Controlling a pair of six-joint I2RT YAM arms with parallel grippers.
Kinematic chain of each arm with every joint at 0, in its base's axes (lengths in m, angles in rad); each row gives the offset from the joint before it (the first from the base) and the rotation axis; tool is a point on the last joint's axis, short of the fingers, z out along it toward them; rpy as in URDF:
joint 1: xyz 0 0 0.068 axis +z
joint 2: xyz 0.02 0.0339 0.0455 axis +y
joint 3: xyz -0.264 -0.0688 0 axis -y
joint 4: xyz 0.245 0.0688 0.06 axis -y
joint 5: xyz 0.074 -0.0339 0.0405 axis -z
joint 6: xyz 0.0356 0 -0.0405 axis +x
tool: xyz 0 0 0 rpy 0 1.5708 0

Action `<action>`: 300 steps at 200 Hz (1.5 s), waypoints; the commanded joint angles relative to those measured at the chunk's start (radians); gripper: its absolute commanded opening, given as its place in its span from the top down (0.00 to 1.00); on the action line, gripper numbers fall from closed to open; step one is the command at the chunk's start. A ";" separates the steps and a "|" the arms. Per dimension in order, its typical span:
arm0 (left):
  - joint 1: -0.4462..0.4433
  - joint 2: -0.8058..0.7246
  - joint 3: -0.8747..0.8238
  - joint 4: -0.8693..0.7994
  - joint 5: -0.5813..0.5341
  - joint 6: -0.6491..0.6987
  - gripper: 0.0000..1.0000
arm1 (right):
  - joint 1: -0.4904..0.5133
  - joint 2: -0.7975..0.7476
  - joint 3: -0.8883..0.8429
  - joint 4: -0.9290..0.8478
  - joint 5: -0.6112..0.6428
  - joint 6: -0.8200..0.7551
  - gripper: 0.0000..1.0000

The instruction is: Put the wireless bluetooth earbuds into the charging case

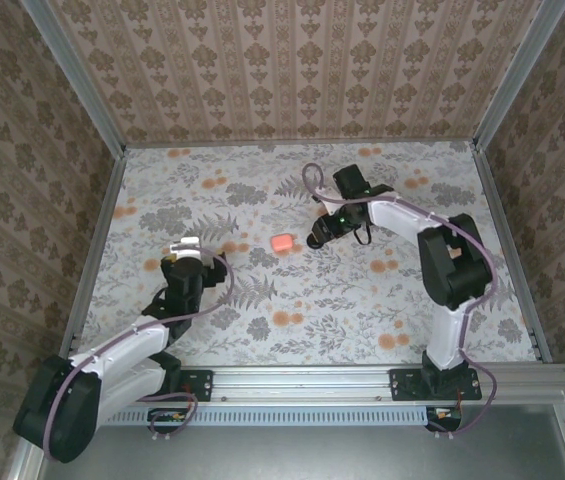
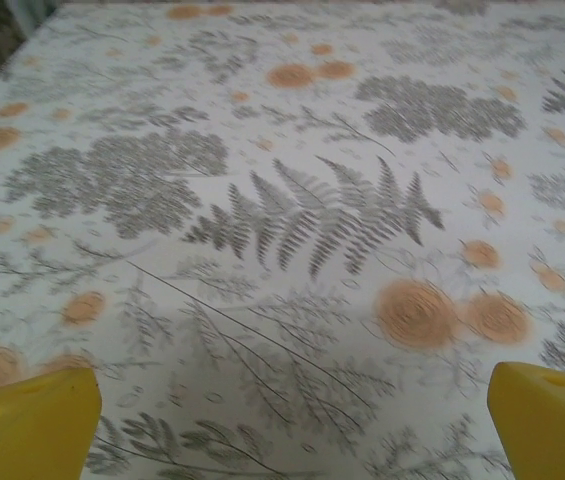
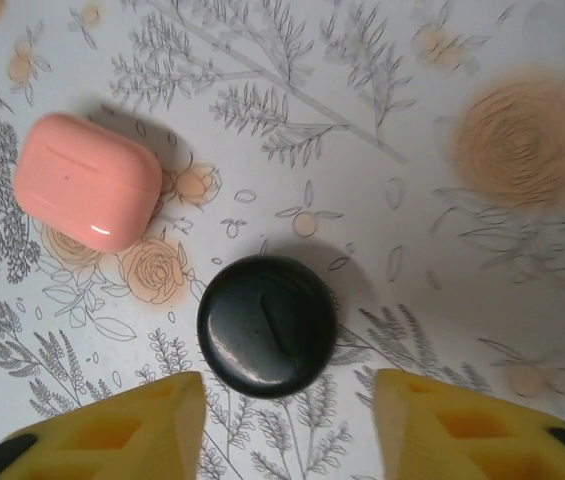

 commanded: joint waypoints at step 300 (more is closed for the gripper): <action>0.445 0.585 0.158 0.550 0.273 0.298 0.00 | -0.375 -0.343 -0.909 1.285 0.280 0.162 0.00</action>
